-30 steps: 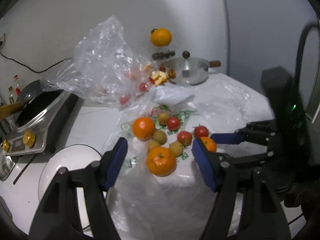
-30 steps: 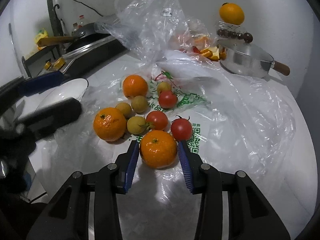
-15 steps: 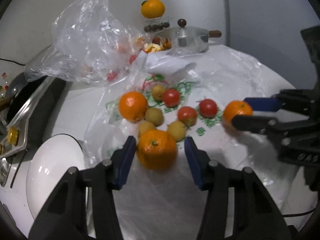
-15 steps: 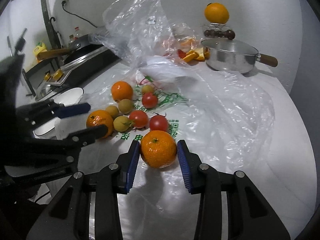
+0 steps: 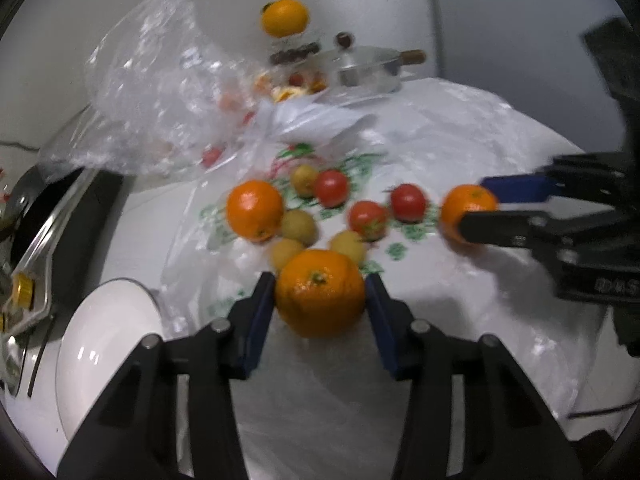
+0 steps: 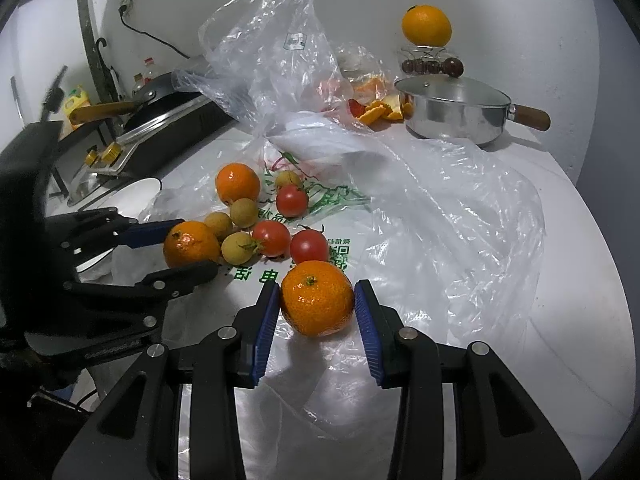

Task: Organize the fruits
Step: 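Carry both held mandarins over the white plate with both grippers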

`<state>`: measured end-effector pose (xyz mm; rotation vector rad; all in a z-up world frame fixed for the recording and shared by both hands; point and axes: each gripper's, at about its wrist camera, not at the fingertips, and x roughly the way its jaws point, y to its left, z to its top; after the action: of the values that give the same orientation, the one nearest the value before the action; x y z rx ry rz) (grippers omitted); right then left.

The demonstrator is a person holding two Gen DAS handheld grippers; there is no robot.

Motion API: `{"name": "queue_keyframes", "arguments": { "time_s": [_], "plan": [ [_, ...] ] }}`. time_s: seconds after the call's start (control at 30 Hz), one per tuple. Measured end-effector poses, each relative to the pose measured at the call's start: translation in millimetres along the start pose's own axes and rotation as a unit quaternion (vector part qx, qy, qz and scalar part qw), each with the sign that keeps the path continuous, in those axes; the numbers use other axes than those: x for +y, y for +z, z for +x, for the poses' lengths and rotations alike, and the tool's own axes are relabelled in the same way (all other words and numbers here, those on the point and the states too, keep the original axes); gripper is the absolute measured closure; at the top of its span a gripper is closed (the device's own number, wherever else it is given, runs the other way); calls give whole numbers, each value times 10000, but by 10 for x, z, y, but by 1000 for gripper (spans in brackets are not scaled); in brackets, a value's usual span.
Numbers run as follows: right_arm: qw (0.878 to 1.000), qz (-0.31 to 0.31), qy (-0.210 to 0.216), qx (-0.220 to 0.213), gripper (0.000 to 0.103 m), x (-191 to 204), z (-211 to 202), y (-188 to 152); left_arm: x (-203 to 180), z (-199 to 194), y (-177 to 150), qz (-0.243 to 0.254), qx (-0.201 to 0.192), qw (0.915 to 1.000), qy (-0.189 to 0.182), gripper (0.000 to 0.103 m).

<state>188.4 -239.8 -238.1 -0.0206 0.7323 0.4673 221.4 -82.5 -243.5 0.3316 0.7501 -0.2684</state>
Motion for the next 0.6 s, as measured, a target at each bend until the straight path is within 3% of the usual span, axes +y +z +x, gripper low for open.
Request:
{"name": "queue_keyframes", "arguments": {
  "time_s": [0.17,0.23,0.6],
  "plan": [
    [10000,12,-10,2,62,10,5,-5,-170,10,-19,353,15,9992,-182,56],
    [10000,2,-16,-22,62,16,-18,6,-144,-2,-2,209,30,9993,-320,56],
    [9996,-184,-79,-218,62,187,-210,106,20,-345,21,-112,-322,9992,-224,56]
  ]
}}
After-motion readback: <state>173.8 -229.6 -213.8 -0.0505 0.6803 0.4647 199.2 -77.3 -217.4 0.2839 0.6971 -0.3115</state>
